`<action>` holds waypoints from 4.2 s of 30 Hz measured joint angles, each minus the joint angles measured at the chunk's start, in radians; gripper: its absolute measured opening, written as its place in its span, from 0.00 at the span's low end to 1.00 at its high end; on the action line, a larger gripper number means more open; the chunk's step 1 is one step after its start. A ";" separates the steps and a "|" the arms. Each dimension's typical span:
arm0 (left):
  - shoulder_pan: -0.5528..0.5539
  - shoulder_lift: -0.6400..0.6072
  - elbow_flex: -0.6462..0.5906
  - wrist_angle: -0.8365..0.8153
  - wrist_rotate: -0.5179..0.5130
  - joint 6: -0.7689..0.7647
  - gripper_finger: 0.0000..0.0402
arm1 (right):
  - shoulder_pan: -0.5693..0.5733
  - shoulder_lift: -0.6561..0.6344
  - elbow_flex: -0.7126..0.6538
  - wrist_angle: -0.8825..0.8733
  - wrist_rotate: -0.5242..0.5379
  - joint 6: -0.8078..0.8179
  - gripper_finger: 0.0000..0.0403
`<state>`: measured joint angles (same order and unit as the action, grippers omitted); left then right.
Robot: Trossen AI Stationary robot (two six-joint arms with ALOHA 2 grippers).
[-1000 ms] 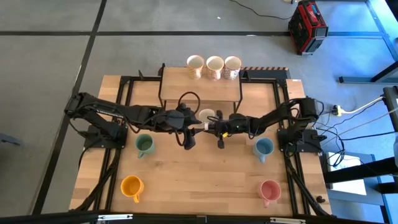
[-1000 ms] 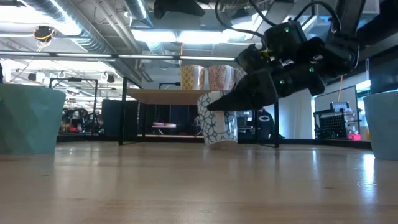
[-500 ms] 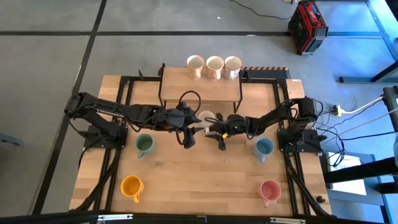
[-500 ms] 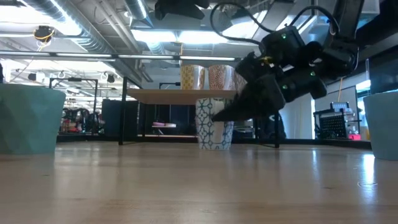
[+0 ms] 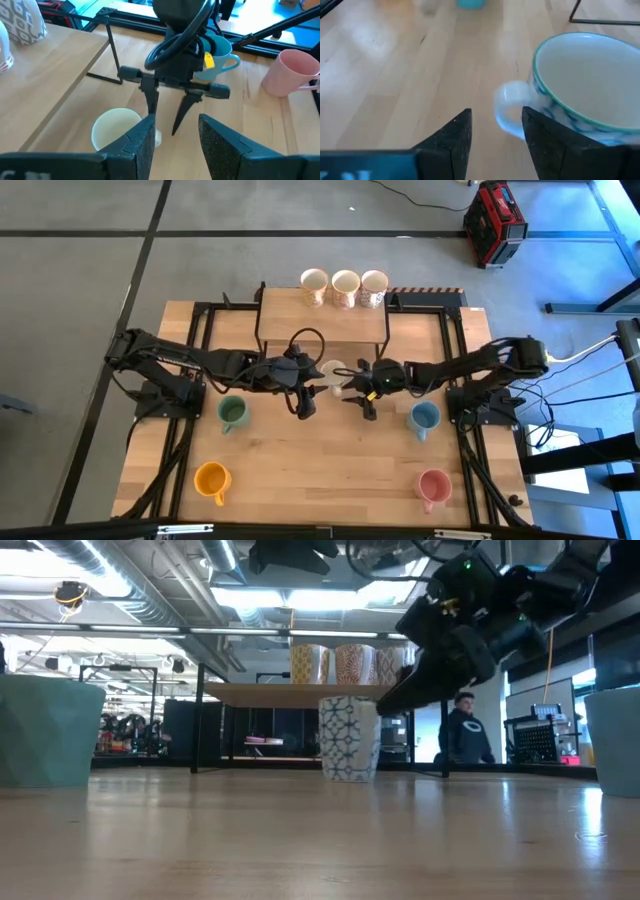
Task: Place coffee mugs
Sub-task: Put the blue patterned mug on the shelf
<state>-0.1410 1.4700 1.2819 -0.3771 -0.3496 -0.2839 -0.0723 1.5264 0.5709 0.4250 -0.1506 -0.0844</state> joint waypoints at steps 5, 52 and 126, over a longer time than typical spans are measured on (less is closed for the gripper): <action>-0.003 0.015 0.000 -0.009 0.000 -0.023 0.36 | 0.000 -0.056 0.000 -0.124 0.023 -0.003 0.41; 0.056 0.377 -0.447 0.874 0.000 -0.046 0.36 | -0.089 -0.087 0.000 -0.175 0.219 -0.067 0.41; -0.004 -0.011 -0.448 0.673 0.129 0.002 0.04 | -0.013 -0.297 0.114 -0.205 0.106 0.057 0.41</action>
<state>-0.1448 1.4595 0.8339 0.2957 -0.2208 -0.2821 -0.0853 1.2292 0.6845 0.2203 -0.0448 -0.0273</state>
